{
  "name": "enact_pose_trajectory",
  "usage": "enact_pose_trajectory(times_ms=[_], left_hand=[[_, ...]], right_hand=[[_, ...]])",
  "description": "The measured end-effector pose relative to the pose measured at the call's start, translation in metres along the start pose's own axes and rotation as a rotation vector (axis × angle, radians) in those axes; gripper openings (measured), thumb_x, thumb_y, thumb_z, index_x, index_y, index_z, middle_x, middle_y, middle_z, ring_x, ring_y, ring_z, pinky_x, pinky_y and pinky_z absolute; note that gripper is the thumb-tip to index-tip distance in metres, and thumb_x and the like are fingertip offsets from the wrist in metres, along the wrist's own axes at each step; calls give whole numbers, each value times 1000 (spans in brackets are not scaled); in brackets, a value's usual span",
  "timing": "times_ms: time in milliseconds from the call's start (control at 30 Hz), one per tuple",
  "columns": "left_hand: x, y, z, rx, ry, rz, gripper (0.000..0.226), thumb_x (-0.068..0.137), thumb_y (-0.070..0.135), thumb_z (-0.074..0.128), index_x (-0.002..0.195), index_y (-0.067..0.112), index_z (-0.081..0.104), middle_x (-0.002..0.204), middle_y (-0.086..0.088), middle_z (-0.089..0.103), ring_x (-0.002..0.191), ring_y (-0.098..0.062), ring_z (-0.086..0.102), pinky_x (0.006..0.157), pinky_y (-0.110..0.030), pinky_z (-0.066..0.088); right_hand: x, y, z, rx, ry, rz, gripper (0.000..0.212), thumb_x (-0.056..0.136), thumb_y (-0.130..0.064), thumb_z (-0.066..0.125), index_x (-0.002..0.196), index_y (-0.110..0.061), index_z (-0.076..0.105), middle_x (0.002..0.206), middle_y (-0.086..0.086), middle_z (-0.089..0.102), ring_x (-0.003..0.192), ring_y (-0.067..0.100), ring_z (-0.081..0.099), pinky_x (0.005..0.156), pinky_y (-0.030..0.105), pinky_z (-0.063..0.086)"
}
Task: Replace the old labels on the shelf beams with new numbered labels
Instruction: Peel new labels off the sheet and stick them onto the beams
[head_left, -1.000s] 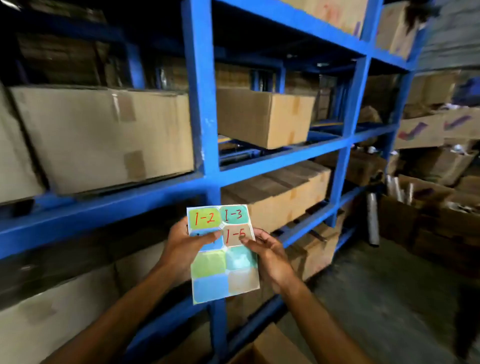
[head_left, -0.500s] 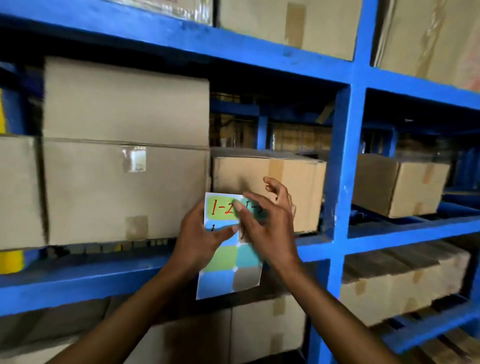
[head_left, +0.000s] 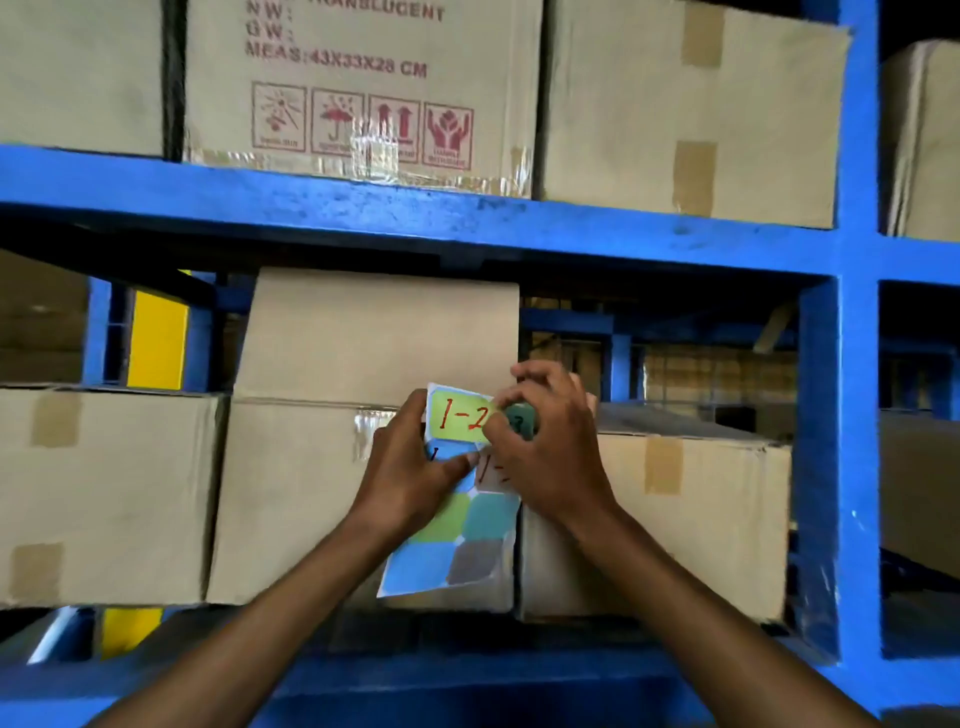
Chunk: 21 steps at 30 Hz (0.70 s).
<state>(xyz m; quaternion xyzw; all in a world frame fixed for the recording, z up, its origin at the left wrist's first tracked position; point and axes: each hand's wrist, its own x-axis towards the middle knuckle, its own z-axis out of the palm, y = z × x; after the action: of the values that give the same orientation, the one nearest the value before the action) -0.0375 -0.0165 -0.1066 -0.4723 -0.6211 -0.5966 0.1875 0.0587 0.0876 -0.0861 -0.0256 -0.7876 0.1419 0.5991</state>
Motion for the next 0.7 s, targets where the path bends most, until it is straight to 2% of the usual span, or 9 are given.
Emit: enact_pose_trajectory(times_ms=[67,133,200,267,367,433,533,600,700], left_hand=[[18,7,-2,45,17,44,38,71,9,78,97,24,55,87,13,66,71,8,61,62,-11,49],[35,16,-1,92,40,90,43,69,11,79,102,22,54,91,9,66,78,-6,62,66,-20,51],[49,27,1,144,36,100,49,69,14,80,108,19,51,97,2,65,84,-17,61,68,-31,51],[63,37,4,149,11,120,59,69,15,80,117,22,47,102,0,64,87,-20,61,69,-32,51],[80,51,7,147,-38,181,91,70,12,79,140,36,27,112,1,61,97,-19,59,81,-33,52],[88,60,9,156,-73,213,105,71,10,78,146,40,11,112,4,58,97,-17,60,81,-32,52],[100,68,12,198,-113,244,112,73,11,77,146,43,-2,111,3,59,91,-15,62,75,-29,52],[107,70,13,229,-124,264,115,74,11,76,145,46,-7,110,-3,61,87,-17,63,75,-33,54],[117,71,12,298,-147,285,116,75,10,75,143,47,-12,104,-4,58,77,-9,57,62,-21,51]], right_hand=[[21,-1,-8,66,25,-15,15,71,-29,56,75,-16,63,98,-2,57,101,20,54,92,45,41],[43,-2,-19,110,54,-32,6,74,-21,60,72,-16,62,86,-3,59,88,20,57,84,46,48],[64,-2,-31,156,73,-20,6,76,-12,61,71,-11,63,76,2,63,72,15,57,71,34,51],[89,-2,-47,159,85,-19,8,77,-10,60,71,-9,65,70,4,63,61,10,51,59,22,44],[127,6,-65,102,108,-25,12,79,-17,60,74,-10,67,66,2,62,62,10,53,60,27,43],[148,11,-72,41,125,-43,14,78,-19,59,74,-10,68,65,1,61,65,13,55,62,31,45],[170,14,-76,-61,98,-76,12,79,-17,58,75,-11,68,72,4,66,74,18,61,66,36,49],[177,16,-76,-98,68,-97,12,81,-17,58,78,-12,68,81,6,71,83,22,64,72,42,54],[182,17,-73,-138,56,-127,12,82,-16,58,81,-12,69,82,7,71,83,24,63,75,45,54]])
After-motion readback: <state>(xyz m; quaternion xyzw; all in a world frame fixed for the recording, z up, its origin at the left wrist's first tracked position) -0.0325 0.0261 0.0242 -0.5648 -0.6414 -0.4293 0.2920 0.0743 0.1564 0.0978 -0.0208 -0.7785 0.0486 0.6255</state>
